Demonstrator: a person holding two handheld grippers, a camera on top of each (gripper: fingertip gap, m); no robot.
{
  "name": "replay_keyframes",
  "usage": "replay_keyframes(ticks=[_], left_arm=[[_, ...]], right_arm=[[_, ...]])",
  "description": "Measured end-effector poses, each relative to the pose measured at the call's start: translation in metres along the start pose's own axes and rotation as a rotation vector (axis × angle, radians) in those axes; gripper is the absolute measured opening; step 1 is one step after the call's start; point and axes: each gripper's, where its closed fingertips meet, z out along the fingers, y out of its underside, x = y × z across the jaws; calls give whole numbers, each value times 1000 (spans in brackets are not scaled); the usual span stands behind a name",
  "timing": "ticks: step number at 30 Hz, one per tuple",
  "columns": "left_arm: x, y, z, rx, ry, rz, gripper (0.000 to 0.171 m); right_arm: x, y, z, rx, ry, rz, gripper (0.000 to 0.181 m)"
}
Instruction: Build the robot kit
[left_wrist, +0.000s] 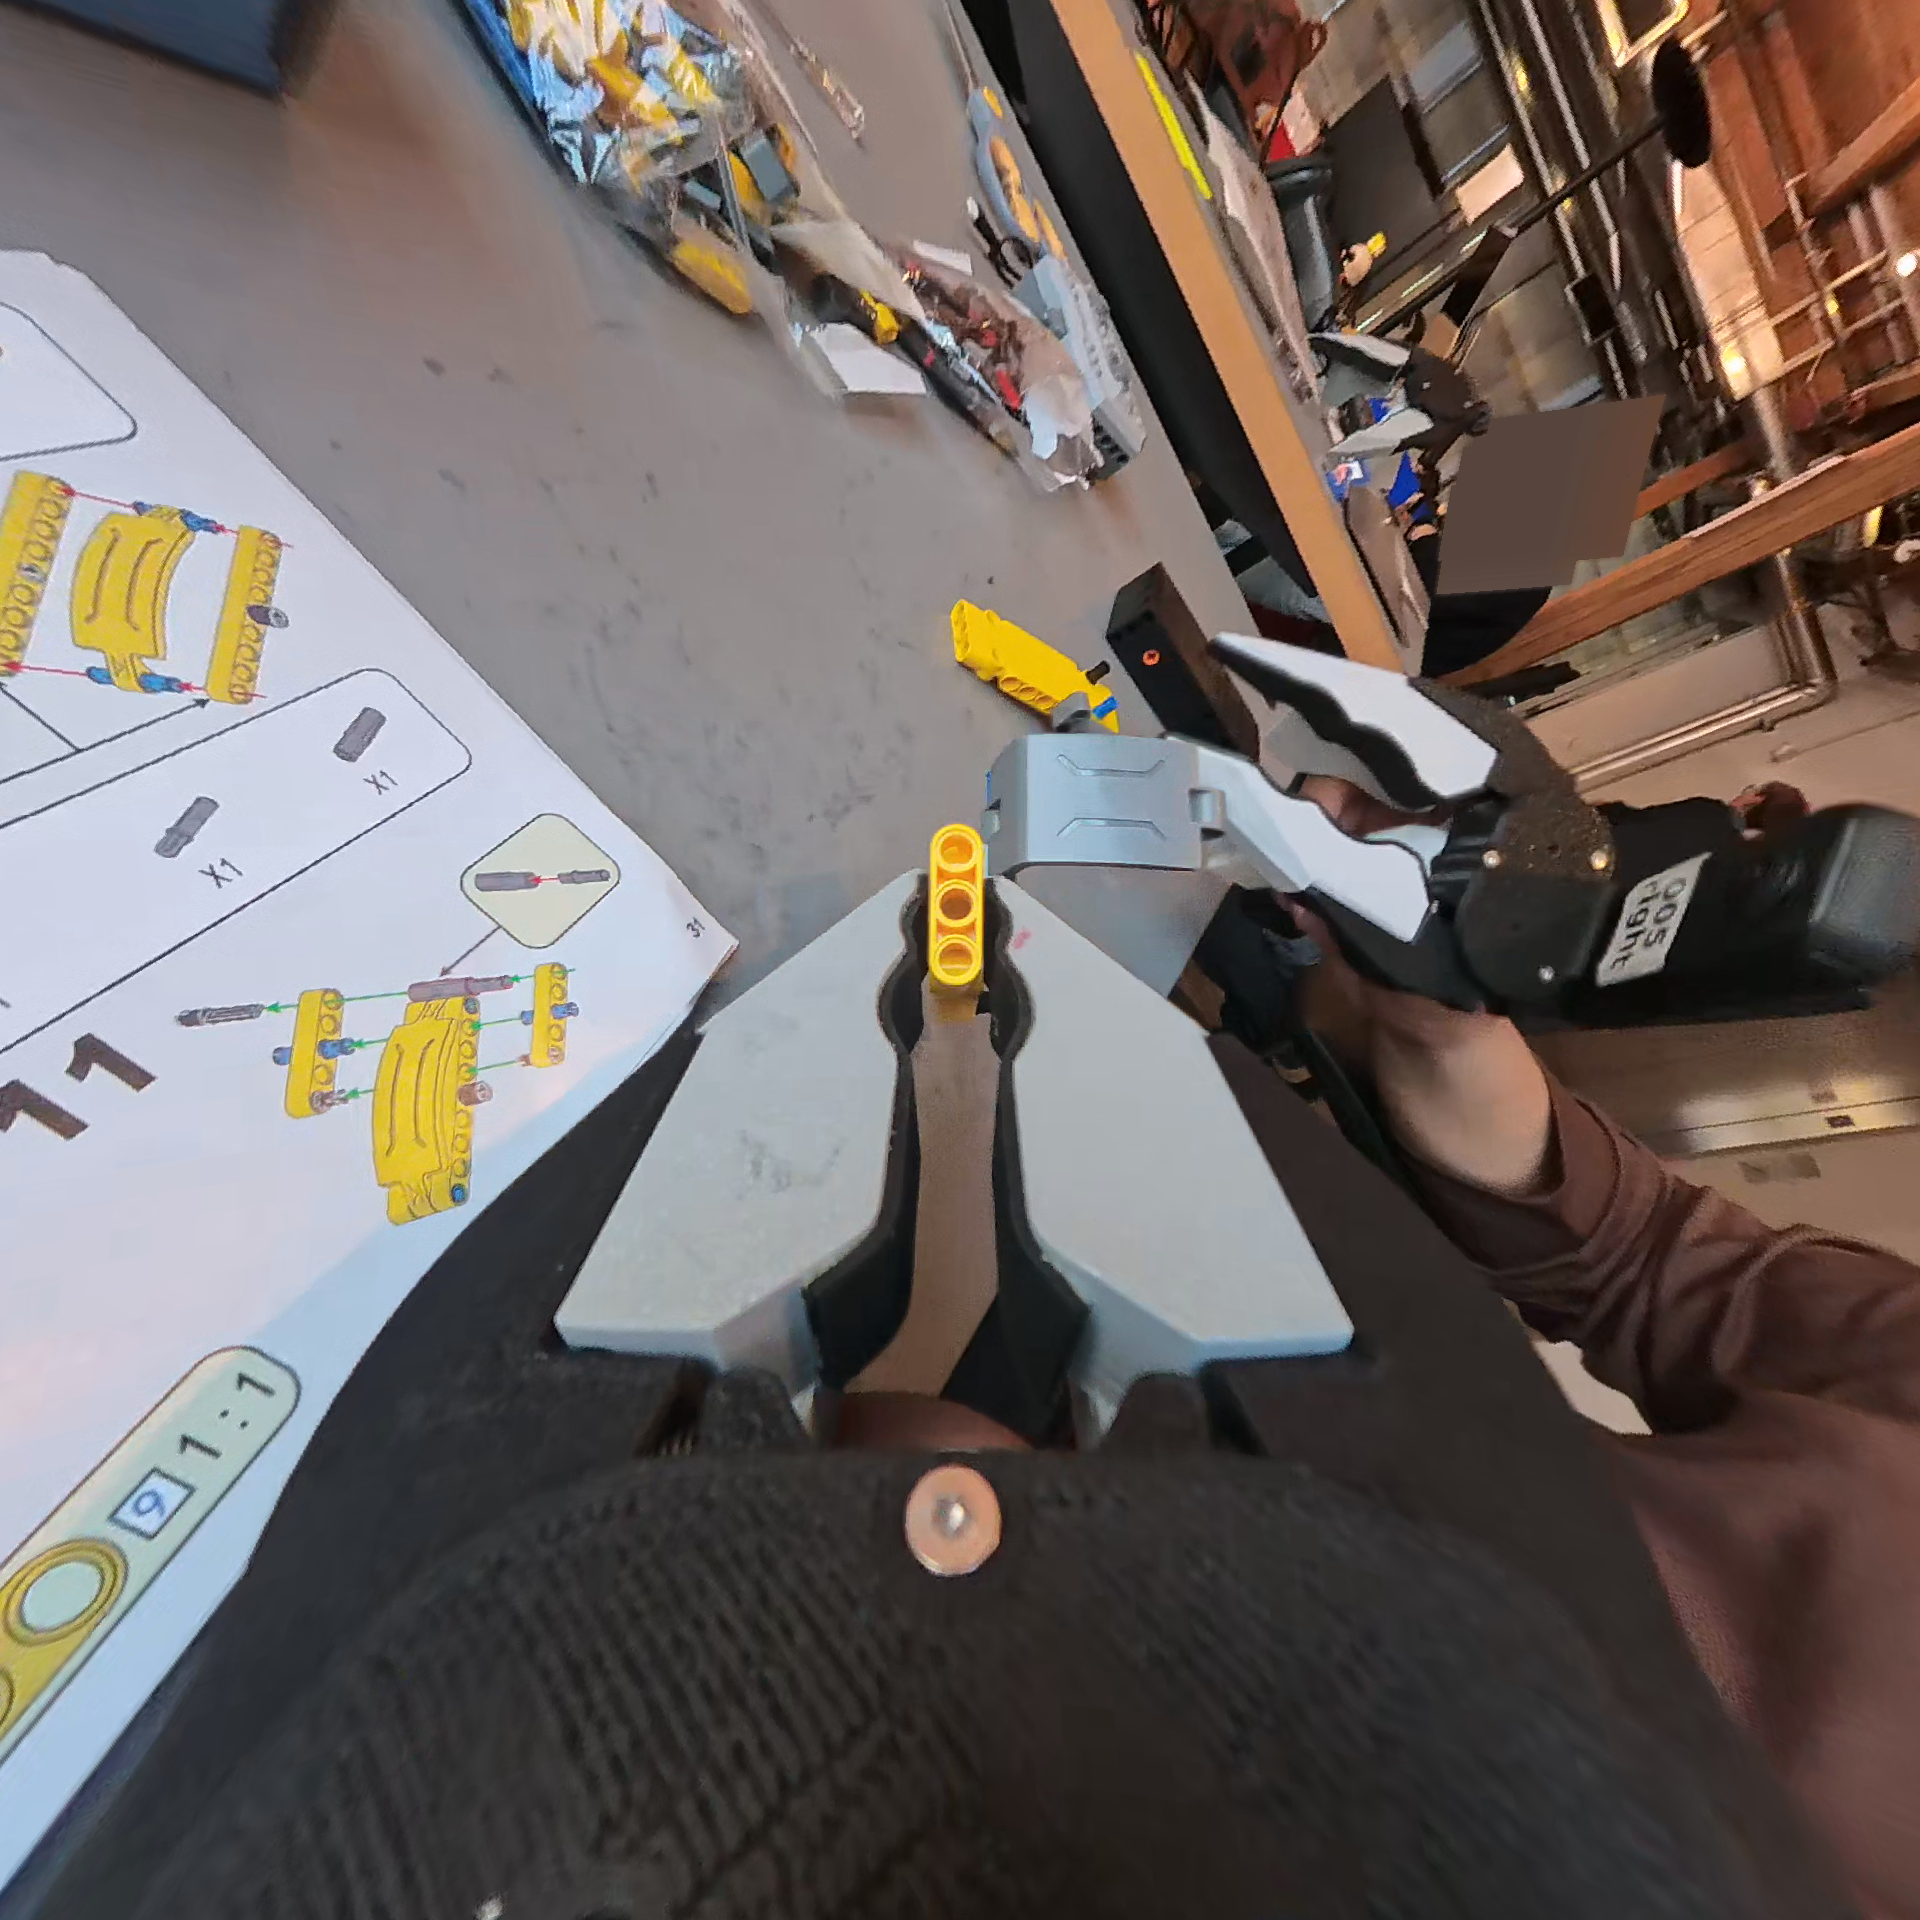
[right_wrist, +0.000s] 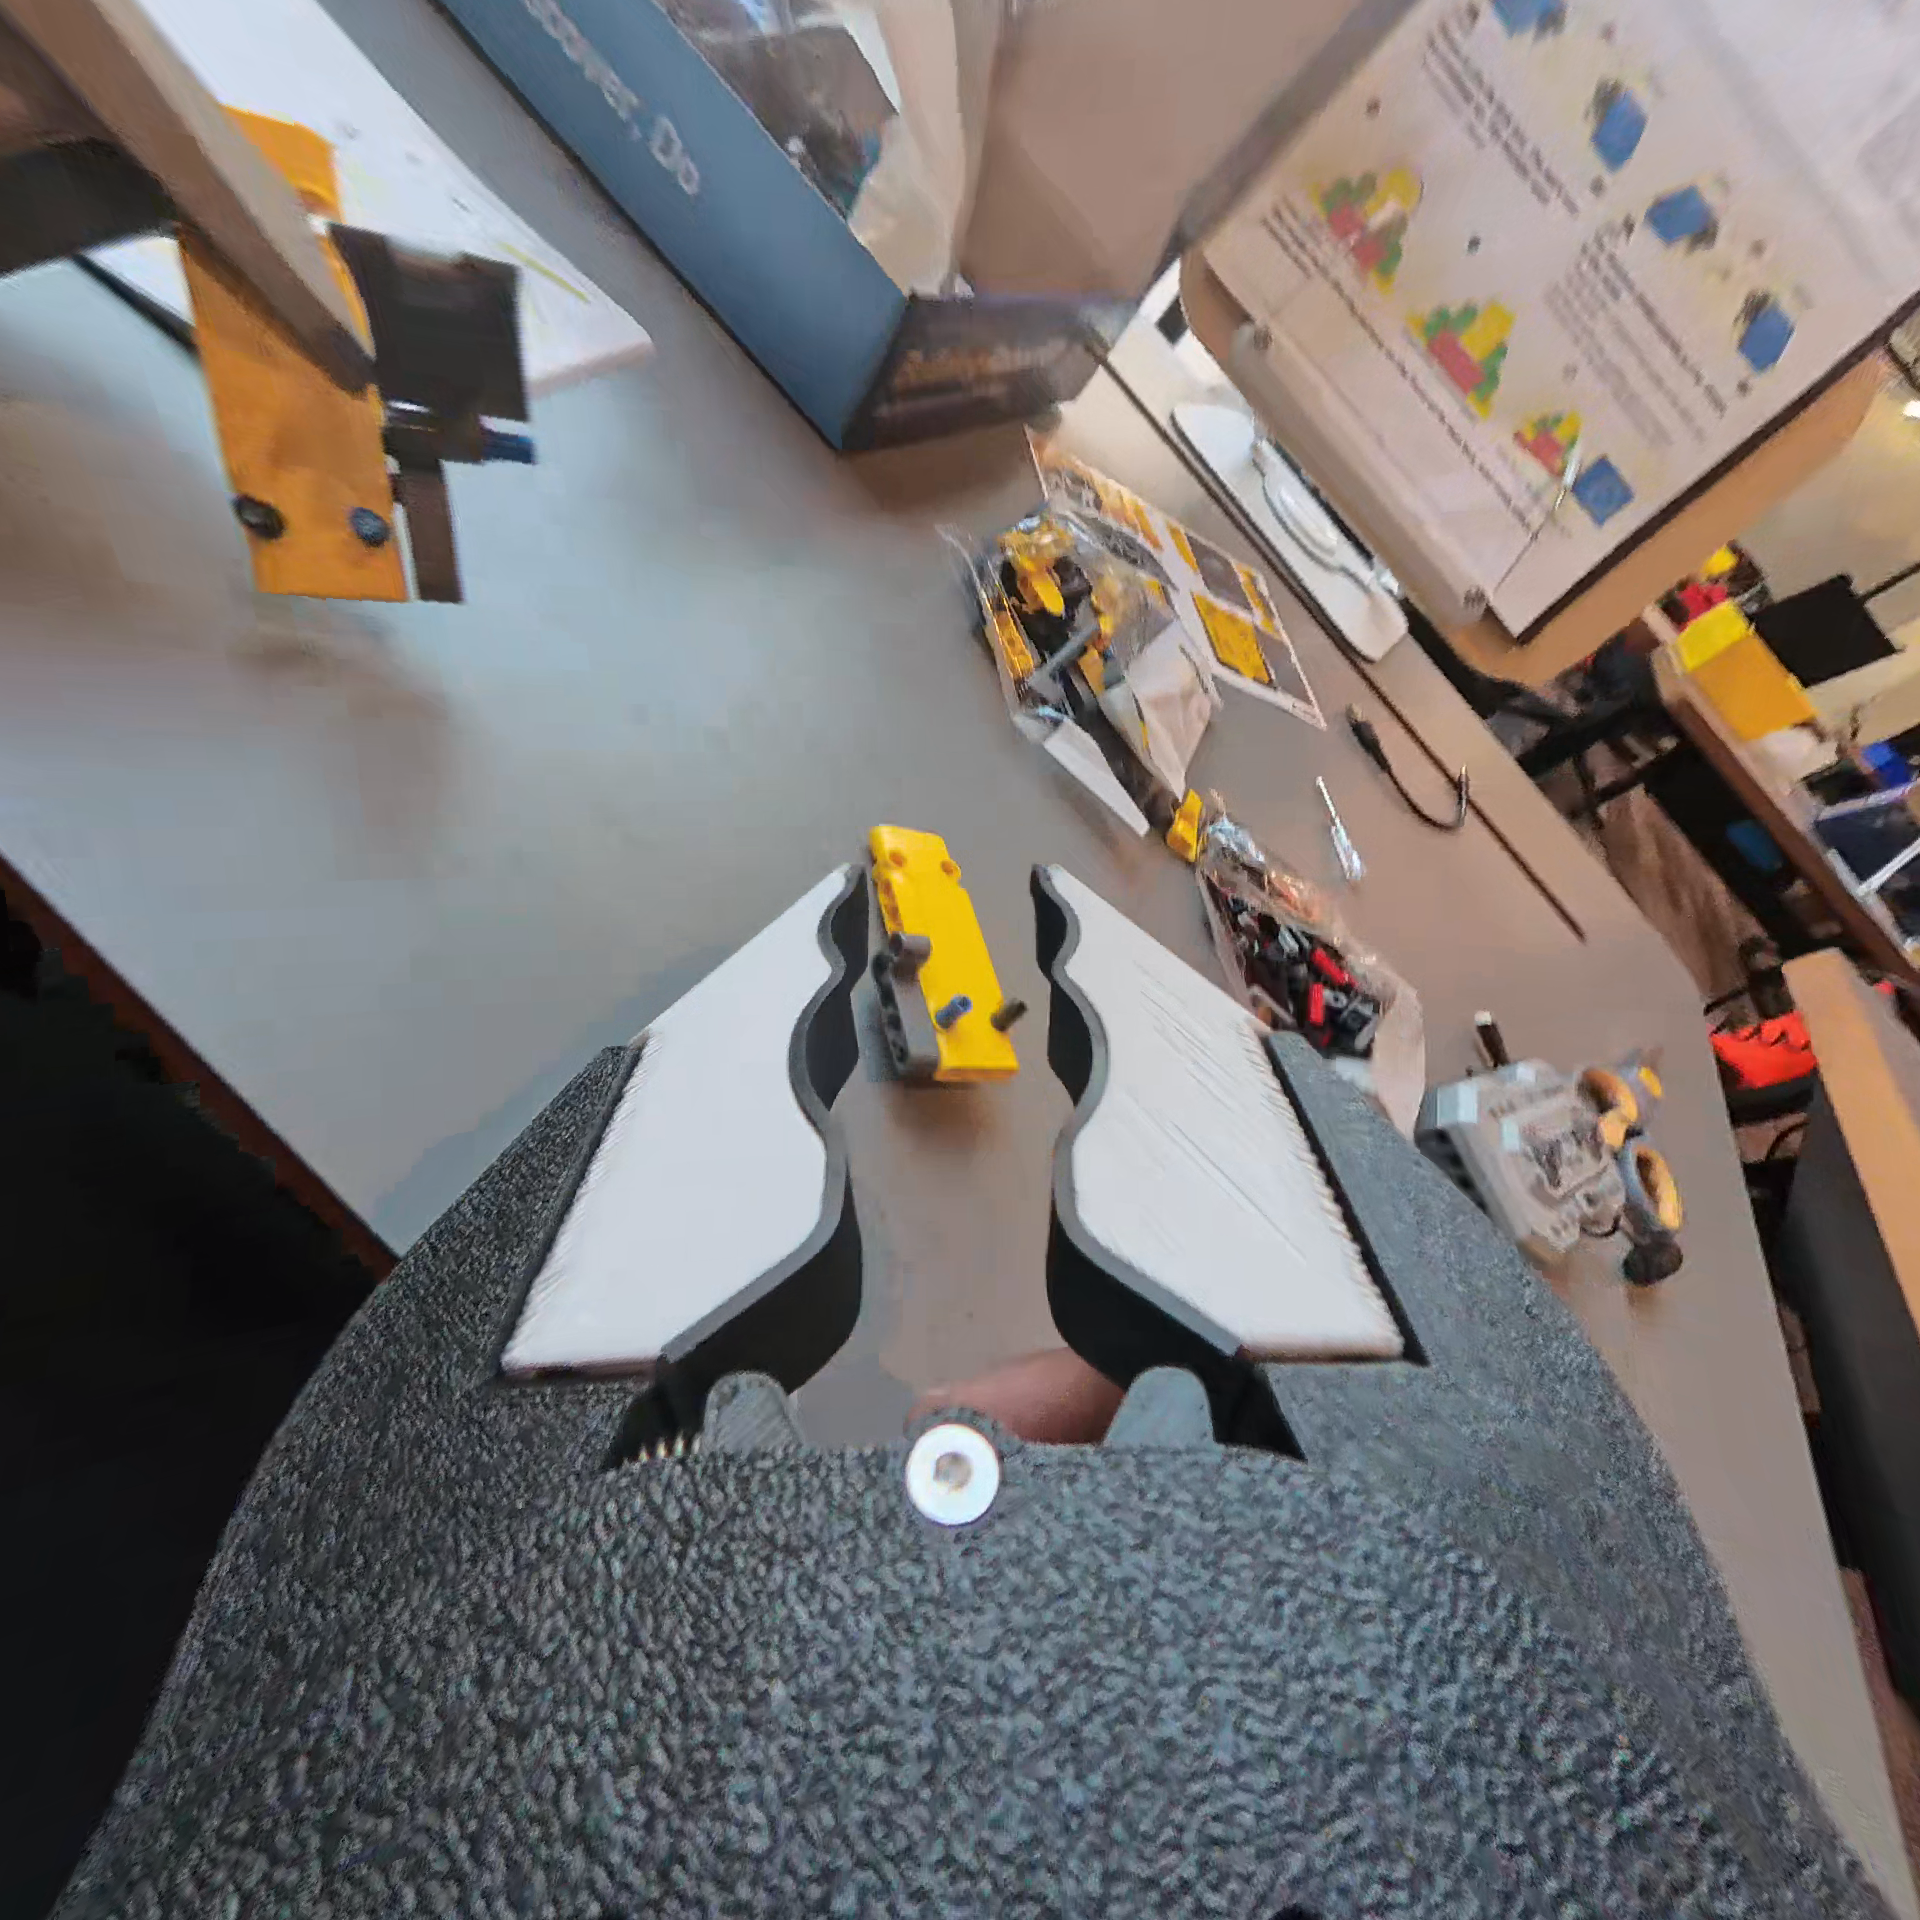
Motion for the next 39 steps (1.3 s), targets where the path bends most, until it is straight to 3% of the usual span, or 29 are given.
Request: replay_keyframes(ticks=[4, 13, 24, 28, 34, 39], left_arm=[[-1, 1, 0, -5, 0, -1, 4], [-2, 2, 1, -11, -3, 1, 4], [-4, 5, 3, -30, -14, 1, 5], [-3, 8, 4, -47, -6, -1, 5], [-3, 11, 6, -69, -13, 5, 7], [-4, 16, 8, -99, -25, 29, 18]], right_arm=[[12, 16, 2, -64, -8, 74, 38], [1, 32, 10, -129, -108, 183, 46], [-19, 37, 13, -166, -223, 267, 40], [-24, 34, 12, -152, -225, 220, 27], [-28, 29, 12, -134, -211, 188, 34], [-26, 33, 12, -144, -236, 238, 34]])
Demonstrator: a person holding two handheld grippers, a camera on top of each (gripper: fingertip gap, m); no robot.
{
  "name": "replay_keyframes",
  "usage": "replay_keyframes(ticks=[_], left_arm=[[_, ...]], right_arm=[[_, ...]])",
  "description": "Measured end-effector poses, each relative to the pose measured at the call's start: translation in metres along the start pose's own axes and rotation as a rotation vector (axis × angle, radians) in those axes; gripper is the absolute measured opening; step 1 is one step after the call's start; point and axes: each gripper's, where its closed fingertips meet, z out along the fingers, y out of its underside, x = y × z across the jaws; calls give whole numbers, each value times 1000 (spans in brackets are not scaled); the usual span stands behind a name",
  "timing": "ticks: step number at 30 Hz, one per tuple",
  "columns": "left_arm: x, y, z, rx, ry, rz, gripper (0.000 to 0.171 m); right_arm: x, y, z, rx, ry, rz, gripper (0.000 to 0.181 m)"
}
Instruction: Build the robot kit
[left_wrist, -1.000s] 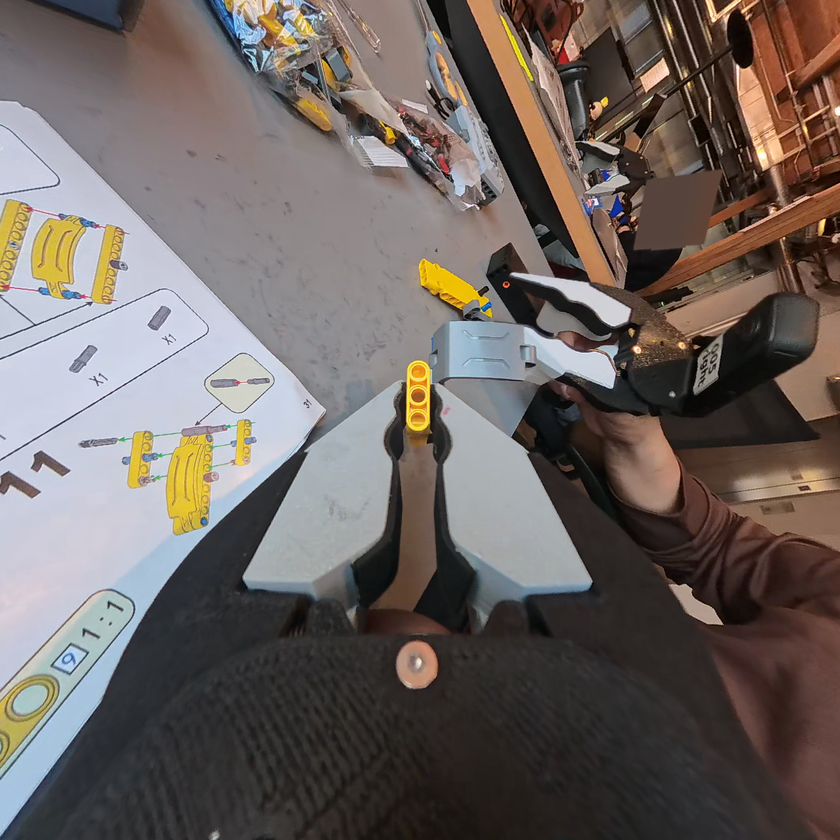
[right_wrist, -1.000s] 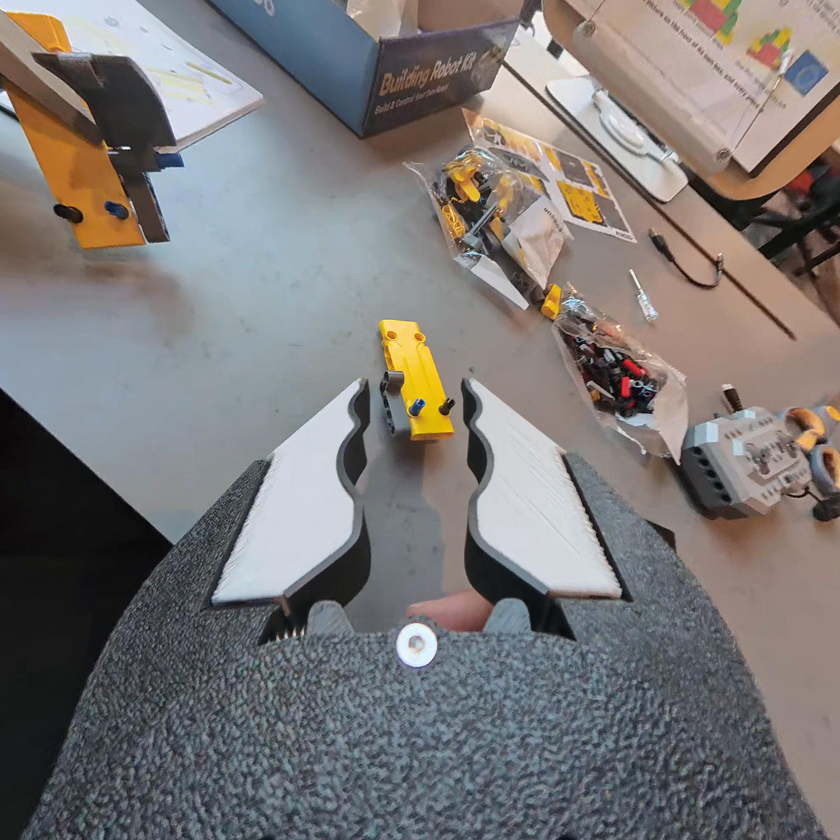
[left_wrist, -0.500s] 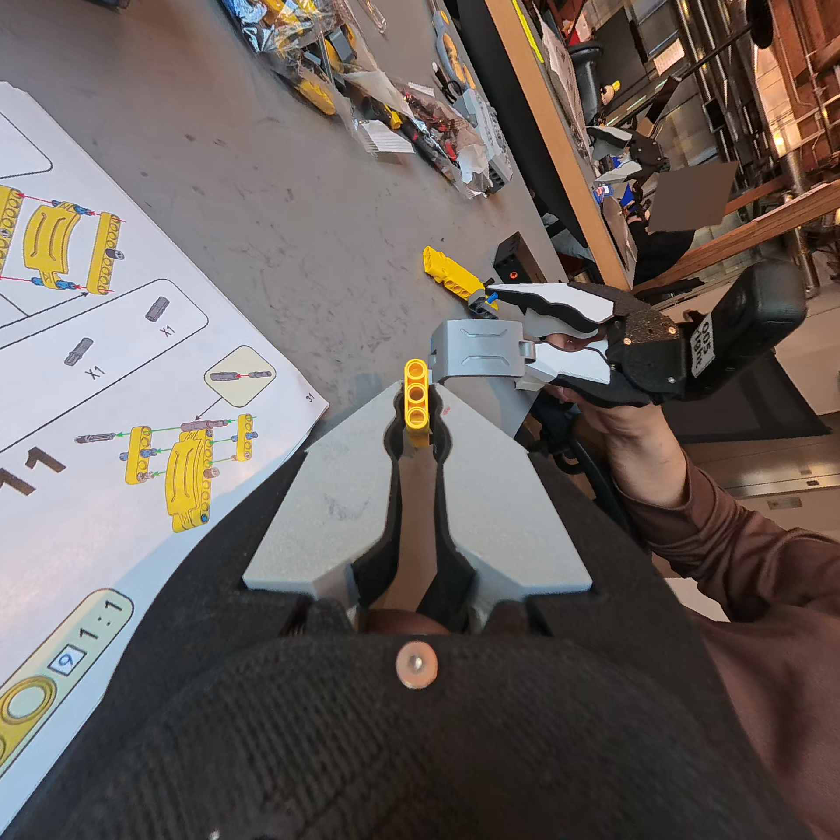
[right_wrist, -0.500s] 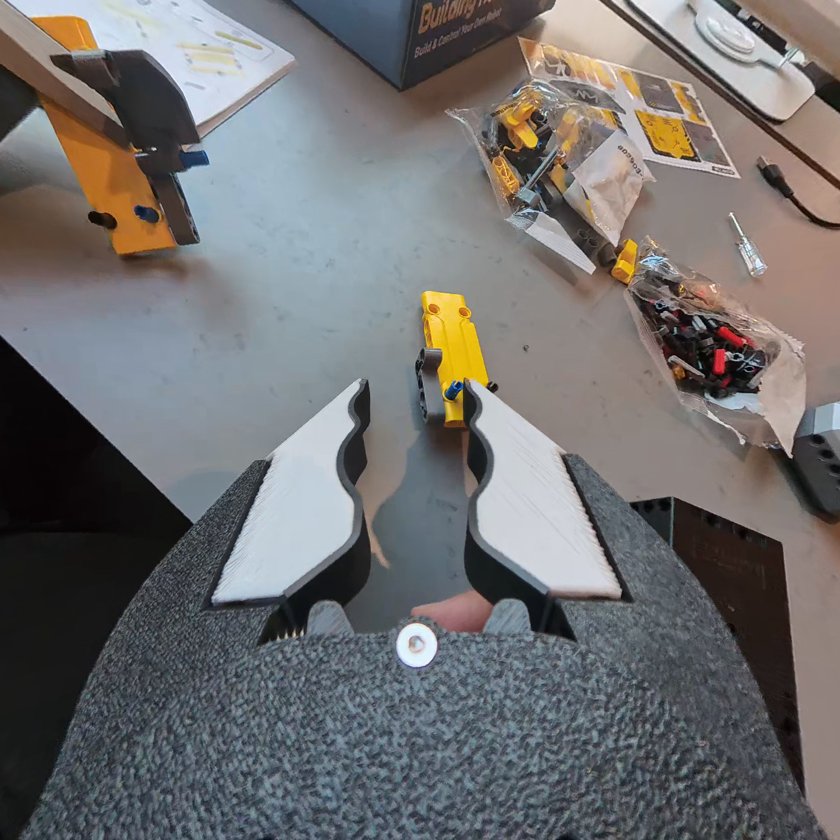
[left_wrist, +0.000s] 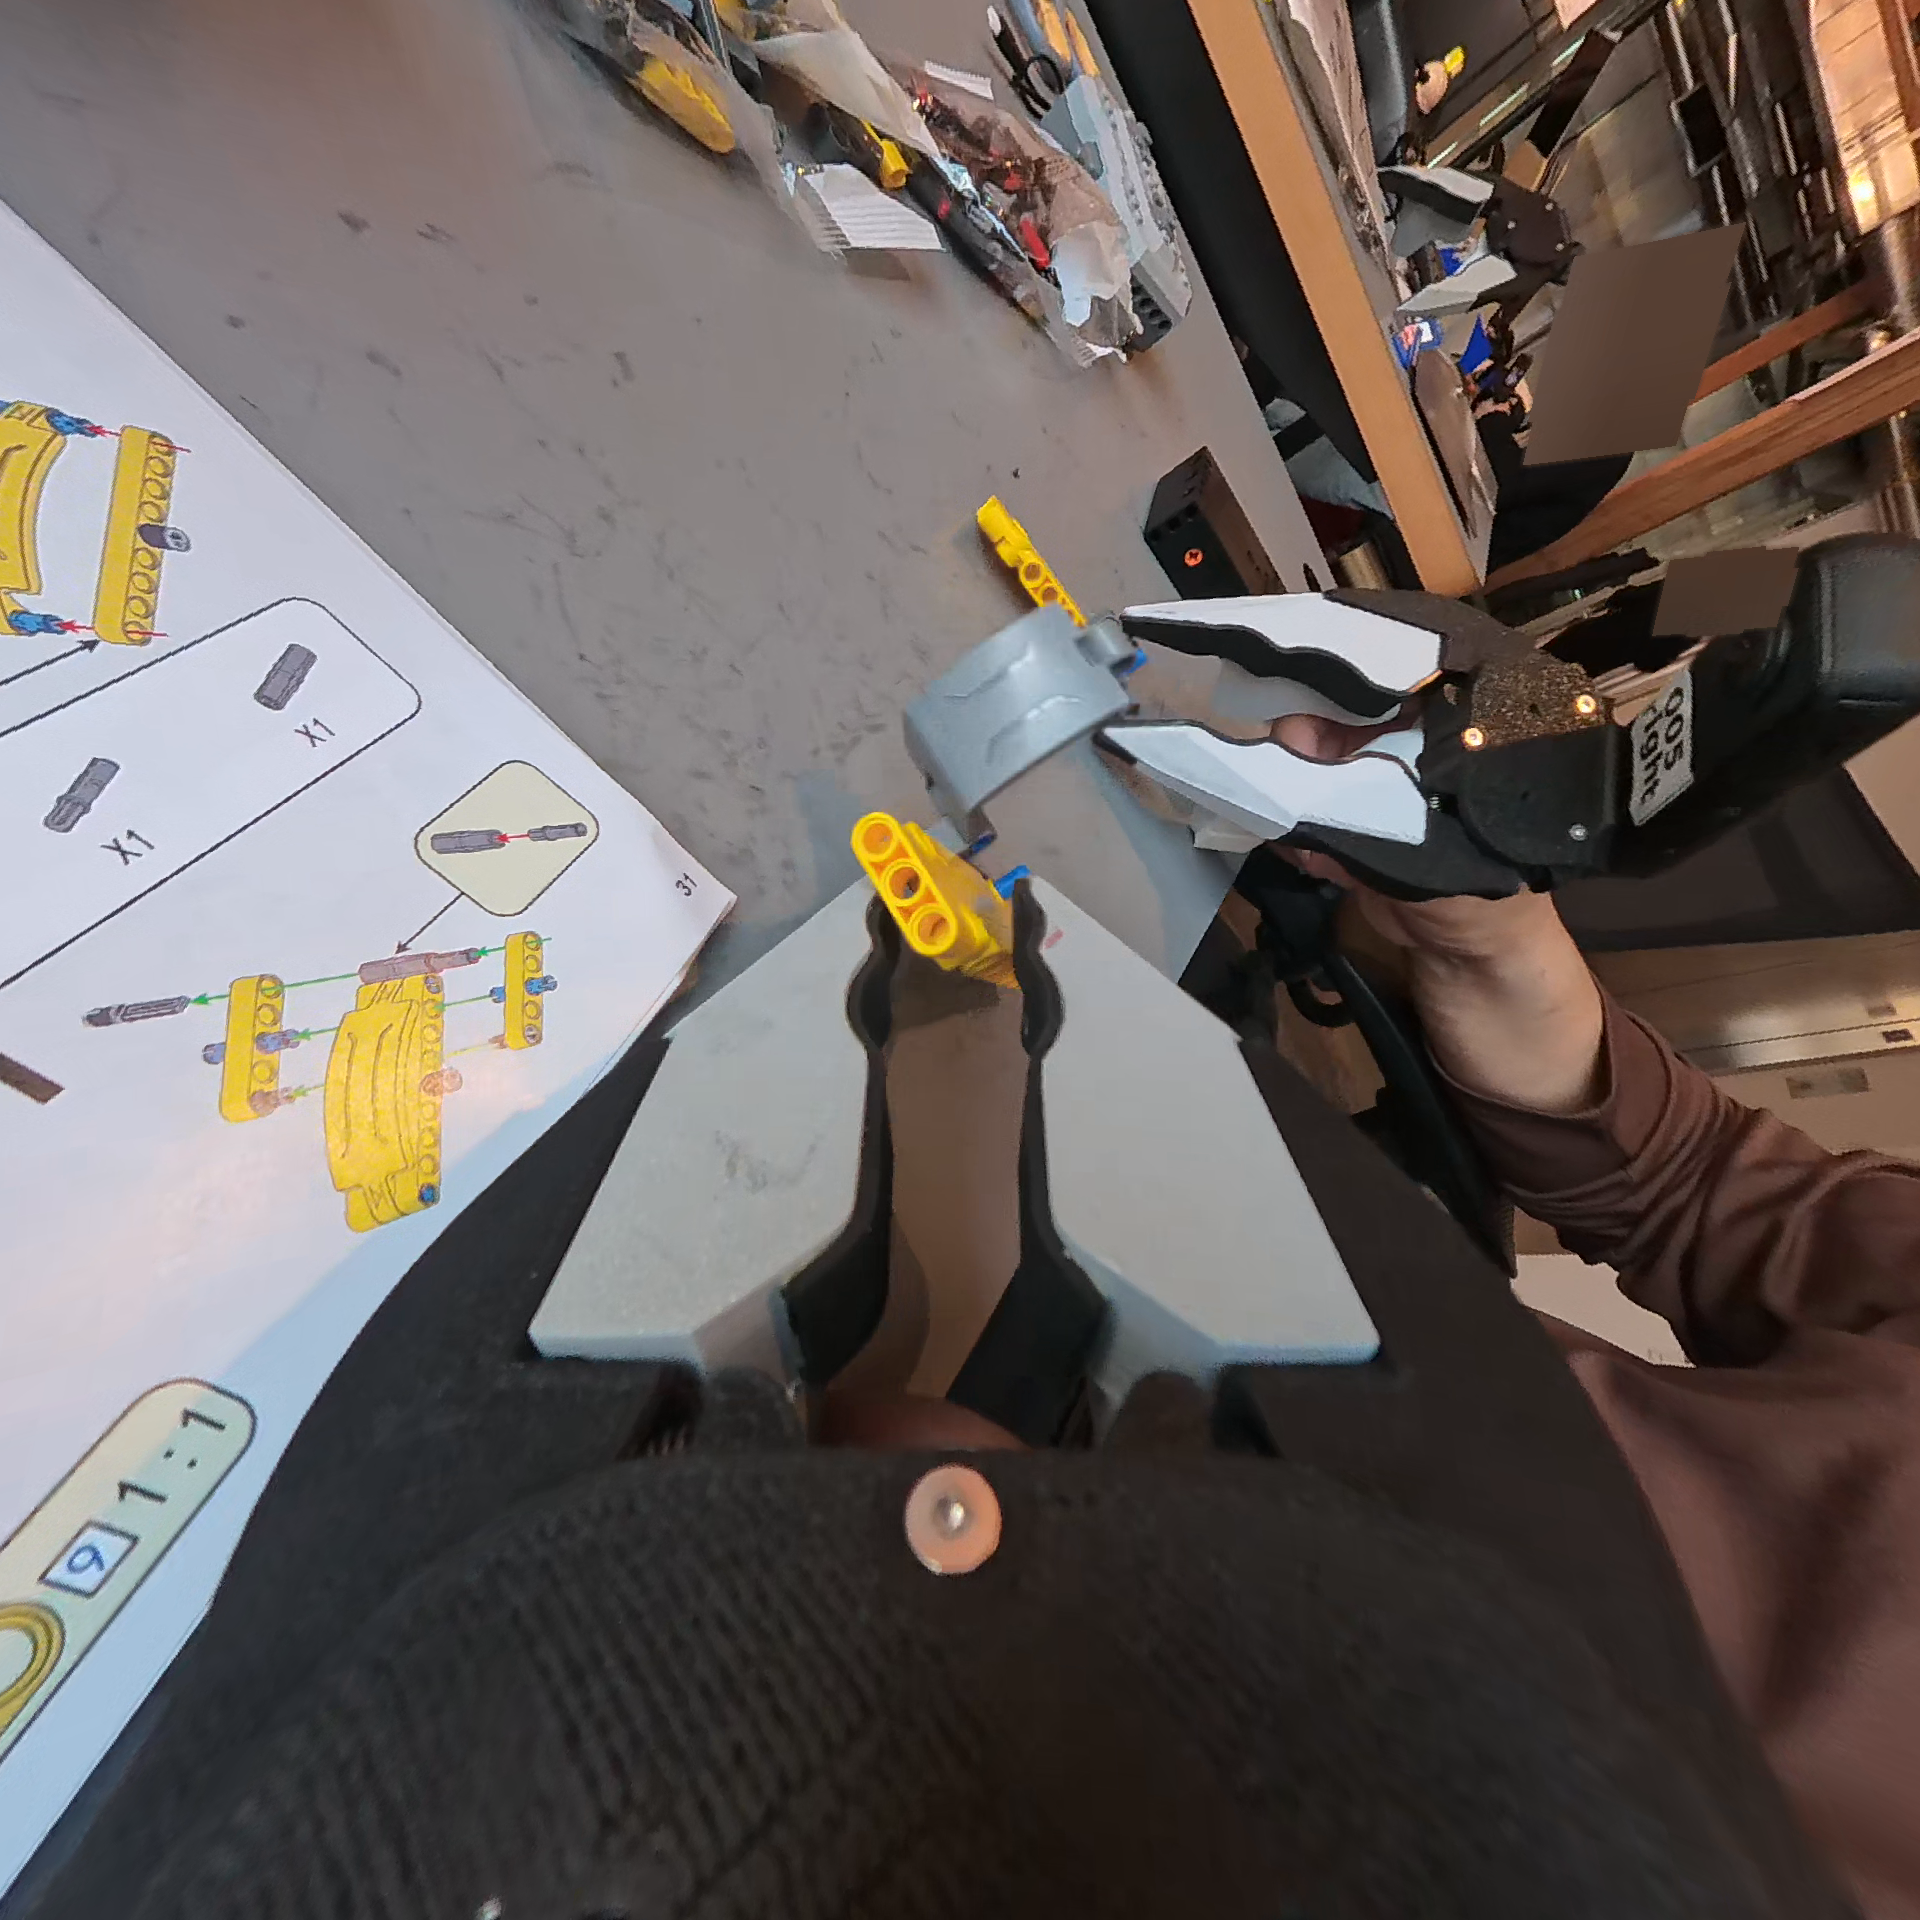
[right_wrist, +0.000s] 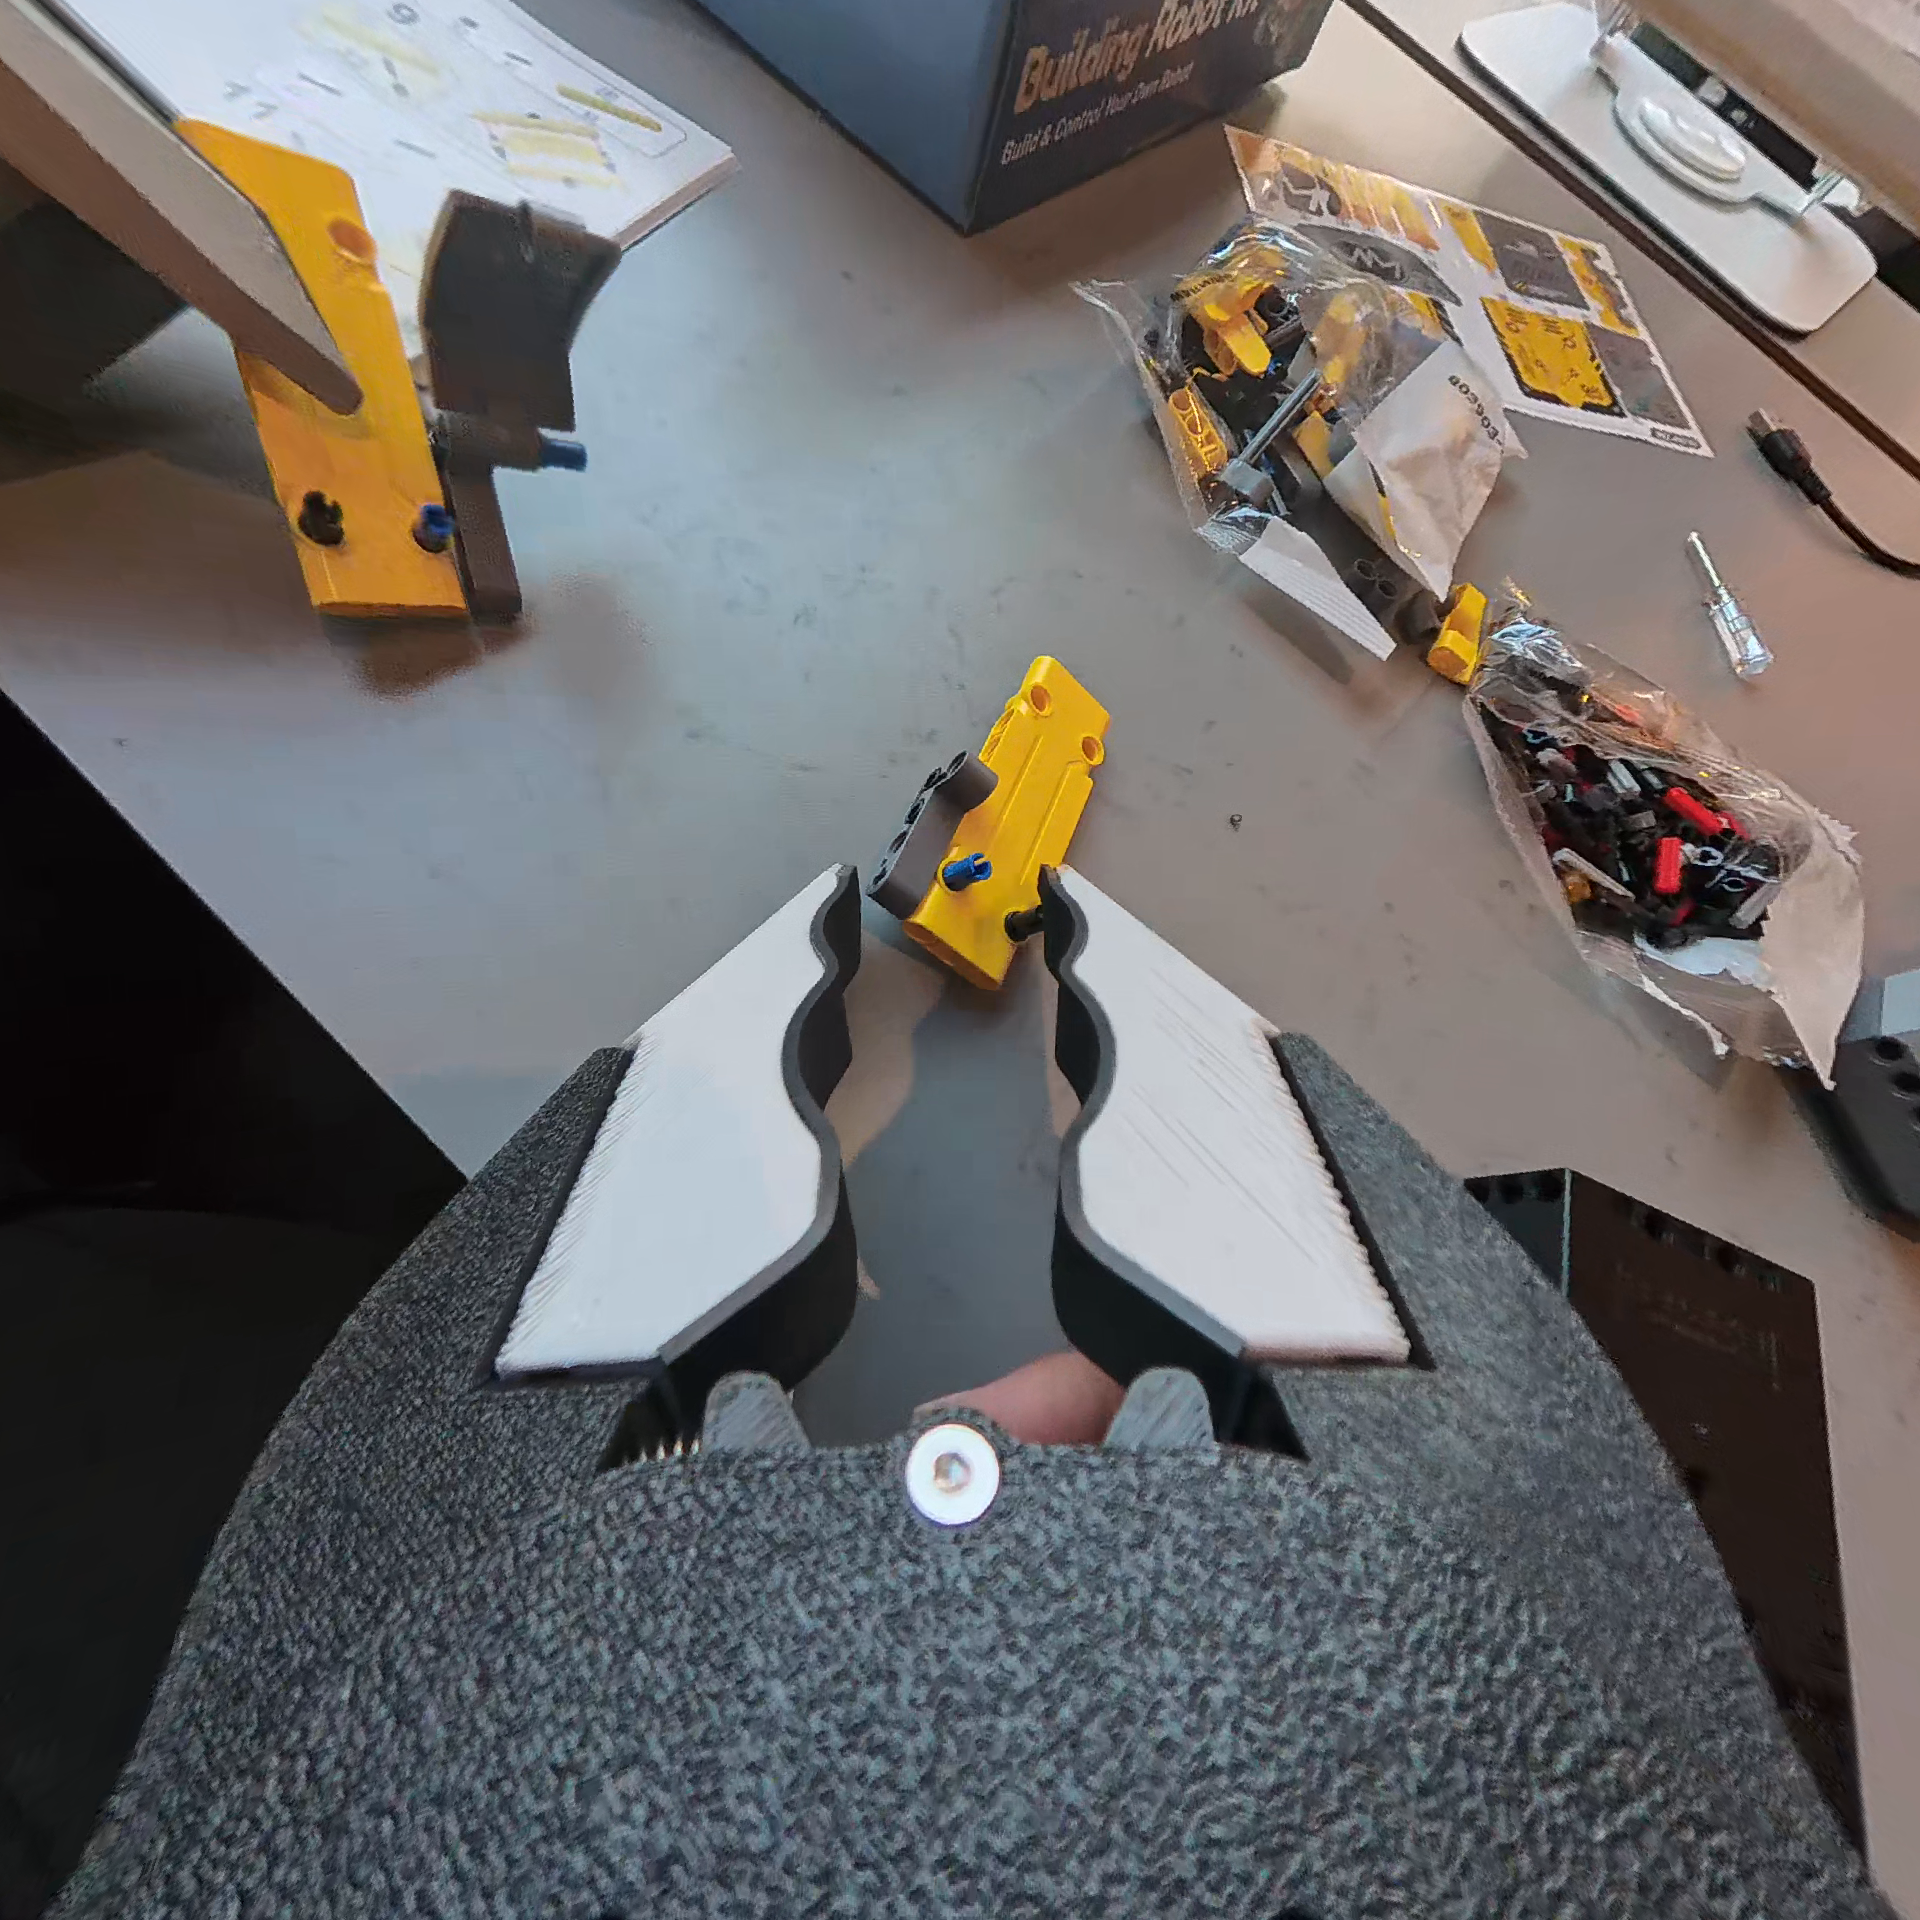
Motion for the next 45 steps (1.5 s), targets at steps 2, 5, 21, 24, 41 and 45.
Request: replay_keyframes(ticks=[2, 5, 21, 24, 41, 45], left_arm=[[0, 2, 1, -13, -5, 10, 19], [-1, 4, 2, -25, -21, 24, 15], [10, 8, -5, -72, 83, 25, 4], [17, 11, -4, -89, 125, 23, 4], [41, 23, 14, -123, 211, 13, 7], [41, 24, 13, -126, 214, 17, 8]], right_arm=[[0, 0, 0, -2, -10, 6, 32], [-3, 0, 1, 1, -20, -7, 24], [-54, -22, -8, 132, -151, -254, 37], [-60, -36, -18, 221, -187, -256, 37], [-91, -39, -12, 207, -163, -362, 45], [-91, -39, -12, 215, -158, -368, 46]])
